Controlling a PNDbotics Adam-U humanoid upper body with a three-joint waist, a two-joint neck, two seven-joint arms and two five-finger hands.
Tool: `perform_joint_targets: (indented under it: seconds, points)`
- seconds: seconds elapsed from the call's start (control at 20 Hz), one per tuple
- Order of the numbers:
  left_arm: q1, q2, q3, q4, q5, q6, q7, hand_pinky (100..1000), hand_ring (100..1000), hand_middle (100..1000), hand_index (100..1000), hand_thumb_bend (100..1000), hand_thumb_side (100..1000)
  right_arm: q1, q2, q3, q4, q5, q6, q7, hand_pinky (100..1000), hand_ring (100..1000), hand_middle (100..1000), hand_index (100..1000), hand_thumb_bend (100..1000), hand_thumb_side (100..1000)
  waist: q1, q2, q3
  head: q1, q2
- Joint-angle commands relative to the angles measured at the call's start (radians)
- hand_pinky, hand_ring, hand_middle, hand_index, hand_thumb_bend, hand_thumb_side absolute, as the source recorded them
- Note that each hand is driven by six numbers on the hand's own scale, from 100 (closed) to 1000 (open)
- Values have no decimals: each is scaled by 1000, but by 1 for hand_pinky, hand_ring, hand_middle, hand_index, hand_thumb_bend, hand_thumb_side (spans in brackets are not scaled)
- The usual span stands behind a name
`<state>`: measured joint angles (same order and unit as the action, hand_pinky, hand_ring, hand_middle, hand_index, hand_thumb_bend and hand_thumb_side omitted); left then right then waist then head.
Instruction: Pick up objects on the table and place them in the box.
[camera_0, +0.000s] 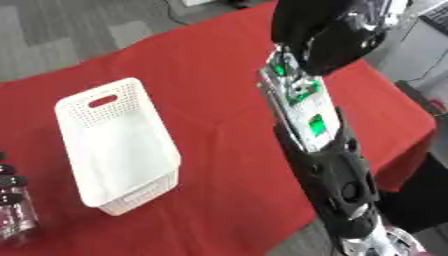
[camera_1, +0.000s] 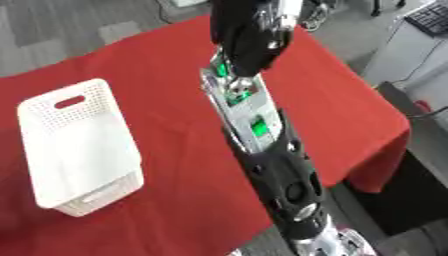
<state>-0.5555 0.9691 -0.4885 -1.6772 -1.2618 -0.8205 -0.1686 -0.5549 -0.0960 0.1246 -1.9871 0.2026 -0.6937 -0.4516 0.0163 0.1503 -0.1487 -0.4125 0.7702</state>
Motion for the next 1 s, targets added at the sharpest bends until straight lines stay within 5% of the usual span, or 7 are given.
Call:
perform_joint_targets:
  seconds: [0.05, 0.5, 1.0]
  points:
    - [-15, 15, 13, -2, 6, -4, 1, 850, 824, 798, 839, 598, 320, -16, 5, 1, -13, 2, -17, -12, 423, 500, 596, 681, 100, 1000, 3, -11, -2, 14, 0]
    - [-17, 20, 16, -6, 1, -7, 8, 850, 823, 797, 840, 598, 317, -22, 5, 2, -13, 3, -18, -13, 423, 500, 596, 681, 100, 1000, 4, -3, -2, 153, 0]
    - [-28, 18, 6, -9, -16, -29, 34, 843, 810, 790, 837, 571, 302, -27, 9, 2, -13, 0, -18, -14, 423, 500, 596, 681, 100, 1000, -1, 5, -7, 186, 0]
